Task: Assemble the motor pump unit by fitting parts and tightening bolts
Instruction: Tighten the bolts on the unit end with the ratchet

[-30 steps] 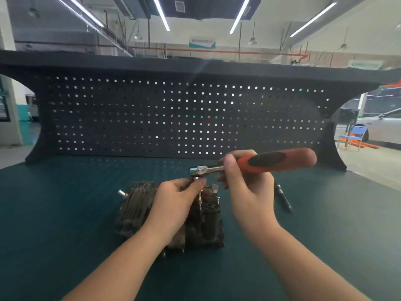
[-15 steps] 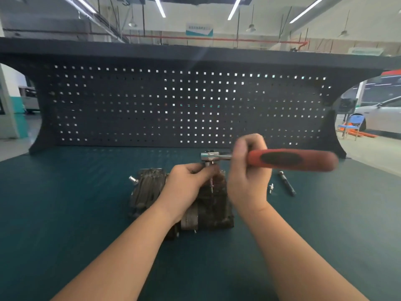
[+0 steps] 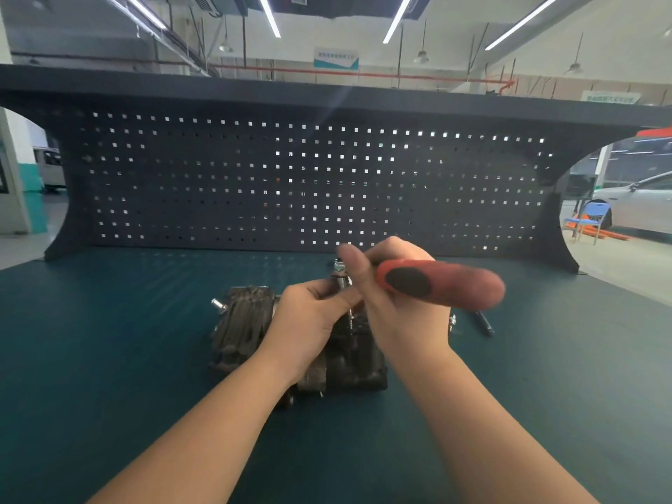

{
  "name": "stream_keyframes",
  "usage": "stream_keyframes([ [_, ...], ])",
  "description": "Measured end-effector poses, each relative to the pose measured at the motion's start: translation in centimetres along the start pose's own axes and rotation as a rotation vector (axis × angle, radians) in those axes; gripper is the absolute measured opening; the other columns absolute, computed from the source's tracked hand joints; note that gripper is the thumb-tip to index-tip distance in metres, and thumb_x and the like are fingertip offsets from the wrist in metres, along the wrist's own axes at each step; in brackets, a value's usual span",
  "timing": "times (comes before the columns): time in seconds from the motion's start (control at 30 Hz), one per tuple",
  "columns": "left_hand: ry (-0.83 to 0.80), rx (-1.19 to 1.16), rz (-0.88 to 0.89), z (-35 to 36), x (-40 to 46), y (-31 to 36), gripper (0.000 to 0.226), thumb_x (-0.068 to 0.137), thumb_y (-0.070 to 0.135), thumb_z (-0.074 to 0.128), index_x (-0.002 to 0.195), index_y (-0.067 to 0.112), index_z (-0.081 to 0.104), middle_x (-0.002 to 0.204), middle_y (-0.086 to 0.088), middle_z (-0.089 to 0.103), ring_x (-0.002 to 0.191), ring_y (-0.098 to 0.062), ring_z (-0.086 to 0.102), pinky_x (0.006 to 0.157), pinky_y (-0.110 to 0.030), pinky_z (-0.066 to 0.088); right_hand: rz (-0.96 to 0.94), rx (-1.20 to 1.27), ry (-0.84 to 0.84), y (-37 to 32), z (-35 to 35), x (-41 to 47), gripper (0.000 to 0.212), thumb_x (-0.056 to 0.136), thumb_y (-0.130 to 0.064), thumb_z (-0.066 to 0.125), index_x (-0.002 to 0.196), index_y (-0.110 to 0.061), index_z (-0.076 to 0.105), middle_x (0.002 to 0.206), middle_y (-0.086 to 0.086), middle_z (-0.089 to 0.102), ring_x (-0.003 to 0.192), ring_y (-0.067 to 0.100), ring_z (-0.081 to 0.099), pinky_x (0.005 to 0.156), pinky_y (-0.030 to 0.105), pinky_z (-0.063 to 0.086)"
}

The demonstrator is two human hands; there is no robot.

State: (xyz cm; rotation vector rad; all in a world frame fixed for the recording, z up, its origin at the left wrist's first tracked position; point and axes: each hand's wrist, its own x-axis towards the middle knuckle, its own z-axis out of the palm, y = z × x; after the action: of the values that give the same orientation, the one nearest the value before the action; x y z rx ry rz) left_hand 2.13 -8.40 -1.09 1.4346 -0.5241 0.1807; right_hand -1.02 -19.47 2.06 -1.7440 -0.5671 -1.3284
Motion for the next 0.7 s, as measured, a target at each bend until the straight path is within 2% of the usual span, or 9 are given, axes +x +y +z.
stream_keyframes([
  [0.07,-0.015,0.011,-0.016,-0.1,0.1,0.0,0.024,0.072,0.041,0.071,0.08,0.019,0.079,0.086,-0.001,0.077,0.084,-0.009,0.07,0.081,-0.029,0.049,0.014,-0.012,-0.024,0.2,-0.1,0.1,0.045,0.082,-0.066,0.046,0.068,-0.023,0.047,0.052,-0.01,0.043,0.053,0.009,0.048,0.053,0.03,0.041],
  [0.13,-0.027,0.003,-0.048,-0.2,0.3,0.0,0.022,0.079,0.035,0.071,0.085,0.015,0.079,0.091,-0.005,0.077,0.09,-0.017,0.071,0.09,-0.037,0.05,0.152,0.125,0.039,0.9,-0.3,0.3,0.045,0.085,-0.057,0.042,0.063,-0.018,0.044,0.052,-0.009,0.041,0.05,0.004,0.041,0.051,0.021,0.036],
  [0.23,-0.034,0.032,-0.068,-0.2,0.5,0.0,0.014,0.088,0.025,0.068,0.087,0.016,0.079,0.094,-0.005,0.077,0.094,-0.02,0.072,0.096,-0.04,0.05,0.592,0.374,0.26,3.1,-0.4,0.7,0.035,0.083,-0.042,0.044,0.059,-0.017,0.051,0.05,-0.009,0.042,0.05,0.007,0.04,0.049,0.019,0.034],
  [0.3,-0.035,0.071,-0.062,-0.2,0.4,-0.1,0.016,0.09,0.026,0.066,0.086,0.017,0.079,0.094,-0.001,0.077,0.095,-0.016,0.071,0.094,-0.035,0.05,0.919,0.627,0.289,4.5,-0.3,0.8,0.028,0.088,-0.029,0.049,0.062,-0.017,0.05,0.047,-0.007,0.037,0.044,0.011,0.032,0.044,0.022,0.027],
  [0.37,-0.021,0.107,-0.048,0.0,0.3,-0.1,0.017,0.091,0.027,0.066,0.089,0.018,0.079,0.093,0.004,0.077,0.095,-0.01,0.071,0.089,-0.028,0.049,1.009,0.768,0.322,4.7,-0.1,0.9,0.029,0.092,-0.02,0.051,0.065,-0.02,0.04,0.046,-0.008,0.026,0.041,0.01,0.021,0.043,0.024,0.02],
  [0.47,0.057,0.09,-0.023,0.4,0.1,-0.2,0.016,0.086,0.028,0.071,0.093,0.016,0.077,0.09,0.005,0.077,0.089,-0.008,0.072,0.081,-0.023,0.049,0.676,0.509,0.329,2.8,-0.3,1.0,0.04,0.092,-0.028,0.054,0.056,-0.029,0.037,0.048,-0.015,0.026,0.045,0.007,0.025,0.046,0.02,0.027],
  [0.57,0.1,0.021,-0.039,0.5,-0.1,0.1,0.018,0.08,0.03,0.074,0.082,0.012,0.078,0.083,-0.004,0.077,0.077,-0.014,0.071,0.069,-0.025,0.053,0.23,0.241,0.176,0.0,-0.1,0.6,0.035,0.088,-0.044,0.056,0.06,-0.03,0.04,0.049,-0.017,0.04,0.048,0.0,0.038,0.048,0.009,0.032],
  [0.6,0.092,0.023,-0.04,0.5,-0.2,0.1,0.019,0.081,0.03,0.073,0.08,0.012,0.078,0.083,-0.006,0.077,0.077,-0.014,0.07,0.069,-0.029,0.054,0.161,0.166,0.11,-0.6,0.1,0.4,0.033,0.086,-0.05,0.055,0.064,-0.029,0.042,0.052,-0.018,0.046,0.05,-0.001,0.043,0.049,0.009,0.034],
  [0.7,0.047,0.068,-0.05,0.2,-0.1,0.3,0.021,0.087,0.03,0.068,0.081,0.011,0.077,0.086,-0.01,0.076,0.084,-0.017,0.068,0.087,-0.044,0.052,0.108,0.08,-0.028,-1.0,0.4,0.0,0.031,0.081,-0.062,0.051,0.074,-0.032,0.045,0.058,-0.021,0.054,0.054,0.0,0.049,0.052,0.011,0.037],
])
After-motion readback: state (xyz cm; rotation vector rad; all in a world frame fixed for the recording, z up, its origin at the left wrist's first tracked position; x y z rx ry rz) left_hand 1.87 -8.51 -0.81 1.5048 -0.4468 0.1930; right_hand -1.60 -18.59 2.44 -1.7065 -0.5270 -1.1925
